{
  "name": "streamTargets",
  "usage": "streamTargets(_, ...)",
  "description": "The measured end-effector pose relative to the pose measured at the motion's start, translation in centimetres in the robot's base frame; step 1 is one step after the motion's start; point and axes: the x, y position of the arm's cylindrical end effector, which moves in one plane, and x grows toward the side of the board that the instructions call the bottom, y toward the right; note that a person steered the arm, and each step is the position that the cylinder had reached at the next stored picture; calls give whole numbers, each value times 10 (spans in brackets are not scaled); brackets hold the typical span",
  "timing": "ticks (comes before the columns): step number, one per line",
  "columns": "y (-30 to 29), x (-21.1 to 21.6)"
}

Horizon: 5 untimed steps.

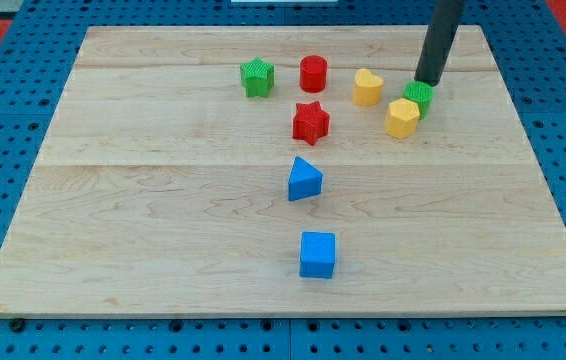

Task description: Push green circle along with yellow hexagon towards bottom

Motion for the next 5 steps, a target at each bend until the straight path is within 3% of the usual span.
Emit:
streamTargets(2, -23, 3)
streamTargets(4, 23, 18)
streamTargets(5, 18, 25)
